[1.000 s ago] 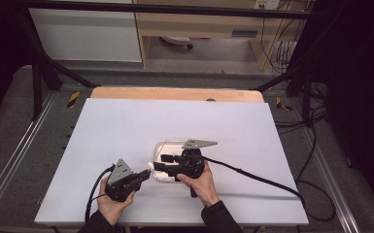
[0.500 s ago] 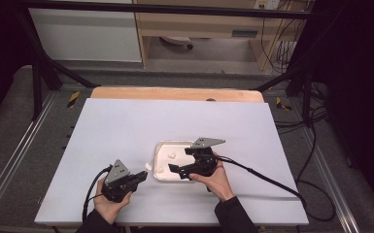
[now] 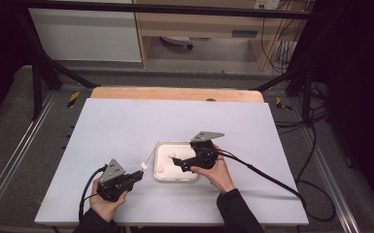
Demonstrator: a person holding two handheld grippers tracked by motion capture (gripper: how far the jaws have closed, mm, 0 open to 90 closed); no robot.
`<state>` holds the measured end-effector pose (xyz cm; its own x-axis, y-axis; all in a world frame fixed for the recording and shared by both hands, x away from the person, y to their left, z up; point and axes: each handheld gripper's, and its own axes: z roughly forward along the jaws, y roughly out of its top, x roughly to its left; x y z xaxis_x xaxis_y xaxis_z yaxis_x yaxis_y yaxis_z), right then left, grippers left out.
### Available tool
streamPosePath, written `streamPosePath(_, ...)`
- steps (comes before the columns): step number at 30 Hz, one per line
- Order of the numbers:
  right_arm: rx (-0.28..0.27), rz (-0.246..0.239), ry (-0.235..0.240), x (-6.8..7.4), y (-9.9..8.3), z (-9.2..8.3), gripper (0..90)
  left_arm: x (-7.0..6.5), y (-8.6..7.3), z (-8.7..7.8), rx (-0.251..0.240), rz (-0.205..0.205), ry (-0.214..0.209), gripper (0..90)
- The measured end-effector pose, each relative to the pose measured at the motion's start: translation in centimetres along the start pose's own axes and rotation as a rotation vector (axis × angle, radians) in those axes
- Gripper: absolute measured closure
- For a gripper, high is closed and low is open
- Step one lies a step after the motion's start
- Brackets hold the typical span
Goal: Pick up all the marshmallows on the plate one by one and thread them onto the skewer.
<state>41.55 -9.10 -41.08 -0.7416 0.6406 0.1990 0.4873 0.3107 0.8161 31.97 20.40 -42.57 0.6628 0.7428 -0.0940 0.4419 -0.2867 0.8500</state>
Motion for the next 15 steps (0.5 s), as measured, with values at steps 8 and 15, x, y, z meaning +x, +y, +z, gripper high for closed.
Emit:
streamPosePath(8, 0.037, -0.010, -0.033, -0.3, 0.7, 1.6, 1.7, 0.1, 0.0, 0.0, 0.001, -0.003, -0.001, 88.4)
streamPosePath(15, 0.070, -0.005, -0.063, -0.7, 1.1, 2.9, 1.1, 0.1, 0.0, 0.0, 0.001, 0.001, 0.000, 88.4)
